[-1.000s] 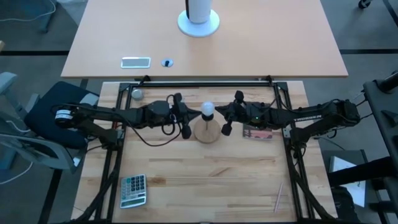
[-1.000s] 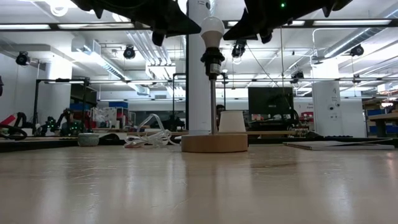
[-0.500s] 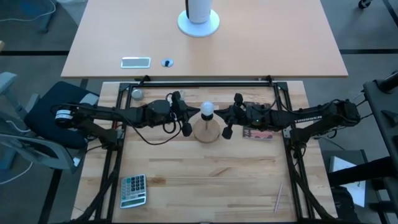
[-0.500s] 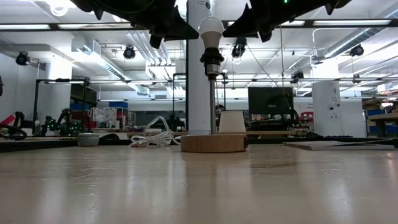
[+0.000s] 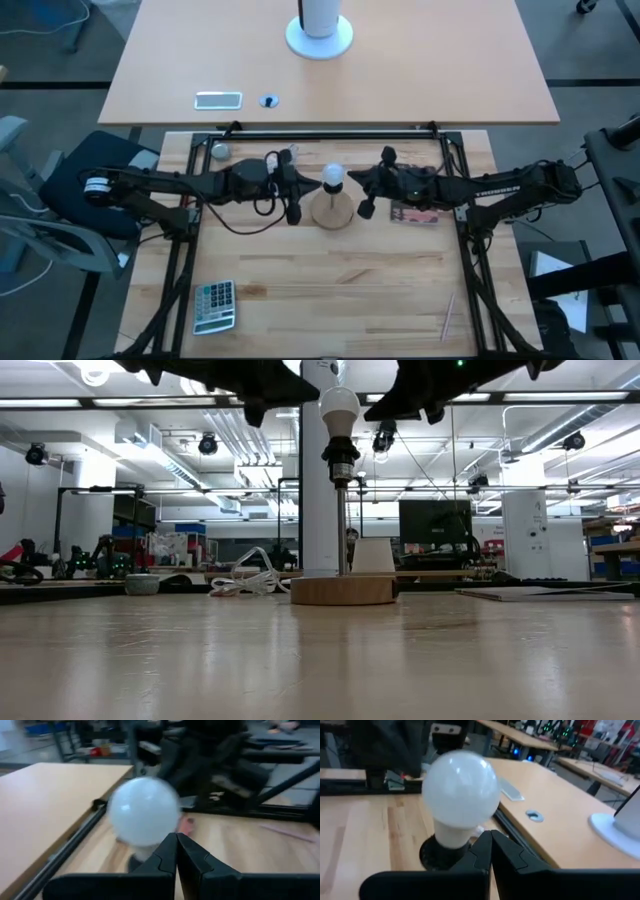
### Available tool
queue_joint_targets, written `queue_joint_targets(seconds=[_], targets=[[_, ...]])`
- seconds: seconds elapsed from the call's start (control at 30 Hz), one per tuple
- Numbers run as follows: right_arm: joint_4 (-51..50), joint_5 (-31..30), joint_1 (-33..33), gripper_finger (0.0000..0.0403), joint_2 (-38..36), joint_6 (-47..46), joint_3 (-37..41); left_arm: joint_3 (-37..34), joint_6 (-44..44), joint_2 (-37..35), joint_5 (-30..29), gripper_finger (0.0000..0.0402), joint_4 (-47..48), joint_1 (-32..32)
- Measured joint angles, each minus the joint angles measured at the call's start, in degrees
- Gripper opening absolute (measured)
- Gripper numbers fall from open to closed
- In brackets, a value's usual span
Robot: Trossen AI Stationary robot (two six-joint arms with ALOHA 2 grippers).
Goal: Screw lightbulb
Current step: Insert the lightbulb into the lamp
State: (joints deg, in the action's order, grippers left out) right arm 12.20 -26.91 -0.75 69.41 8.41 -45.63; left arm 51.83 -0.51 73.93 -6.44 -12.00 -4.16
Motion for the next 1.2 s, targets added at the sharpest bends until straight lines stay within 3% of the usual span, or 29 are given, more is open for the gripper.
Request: queue_joint_targets(seconds=[0.67, 1.1, 1.2], targets=[[3.1, 6.4, -0.2, 0.0002, 0.0, 0.5, 0.0, 0.0, 0.0, 0.2, -6.7, 0.0000, -1.0, -0.1], [1.6, 6.0, -2.4, 0.0002, 0.0, -1.0, 0.0, 0.0, 1.9, -0.8, -8.2, 0.0000, -0.8, -0.1], [1.7, 6.0, -3.0, 0.0002, 0.0, -1.0, 0.0, 0.0, 5.4, -1.1, -11.5, 0.0000, -1.8, -0.8]])
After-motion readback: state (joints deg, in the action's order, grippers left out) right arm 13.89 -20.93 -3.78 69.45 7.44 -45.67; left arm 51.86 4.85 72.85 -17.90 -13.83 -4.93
